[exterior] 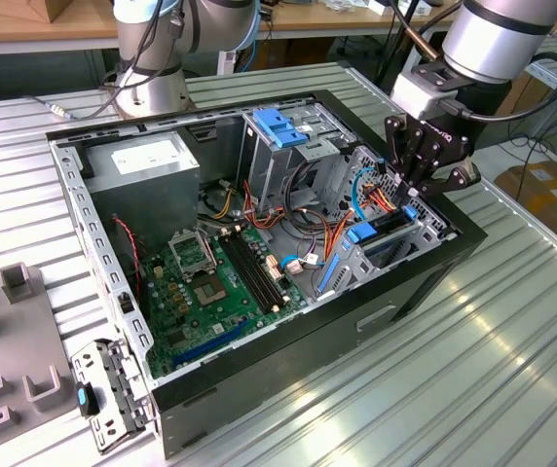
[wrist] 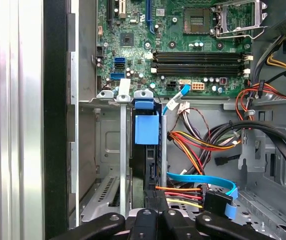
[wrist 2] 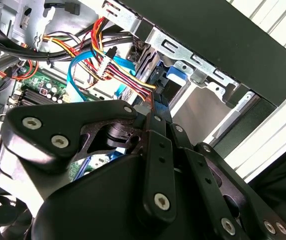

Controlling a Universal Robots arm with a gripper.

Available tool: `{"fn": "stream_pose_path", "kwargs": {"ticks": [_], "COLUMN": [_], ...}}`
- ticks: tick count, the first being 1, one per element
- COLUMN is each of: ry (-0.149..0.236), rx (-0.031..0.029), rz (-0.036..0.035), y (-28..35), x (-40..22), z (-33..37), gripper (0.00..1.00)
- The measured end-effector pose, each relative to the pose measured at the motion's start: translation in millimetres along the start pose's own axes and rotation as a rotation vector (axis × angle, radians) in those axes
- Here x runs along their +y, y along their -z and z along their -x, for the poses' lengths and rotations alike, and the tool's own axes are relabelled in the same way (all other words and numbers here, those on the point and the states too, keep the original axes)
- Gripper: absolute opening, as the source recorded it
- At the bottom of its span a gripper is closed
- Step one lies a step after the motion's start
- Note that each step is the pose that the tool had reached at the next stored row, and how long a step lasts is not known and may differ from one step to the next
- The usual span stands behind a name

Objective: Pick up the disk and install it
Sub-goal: 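Insert the first disk wire, then insert the second disk wire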

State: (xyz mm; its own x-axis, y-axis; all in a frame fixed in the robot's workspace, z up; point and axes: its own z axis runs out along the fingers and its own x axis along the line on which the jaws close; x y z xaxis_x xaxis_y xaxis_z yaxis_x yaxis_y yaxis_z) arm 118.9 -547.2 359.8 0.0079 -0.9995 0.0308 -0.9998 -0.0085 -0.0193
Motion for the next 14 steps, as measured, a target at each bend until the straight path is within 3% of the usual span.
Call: {"fn": "stream_pose_path", "kwargs": {"ticks": [9, 14], "ry": [0.000, 0.000], "rx": [0.0000, -0.0009], "rz": [0.0000, 0.0000], "y": [0.0, 5.4], "x": [0.0, 0.3], "z": [0.0, -0.2], "gripper": [0.11, 0.11]}}
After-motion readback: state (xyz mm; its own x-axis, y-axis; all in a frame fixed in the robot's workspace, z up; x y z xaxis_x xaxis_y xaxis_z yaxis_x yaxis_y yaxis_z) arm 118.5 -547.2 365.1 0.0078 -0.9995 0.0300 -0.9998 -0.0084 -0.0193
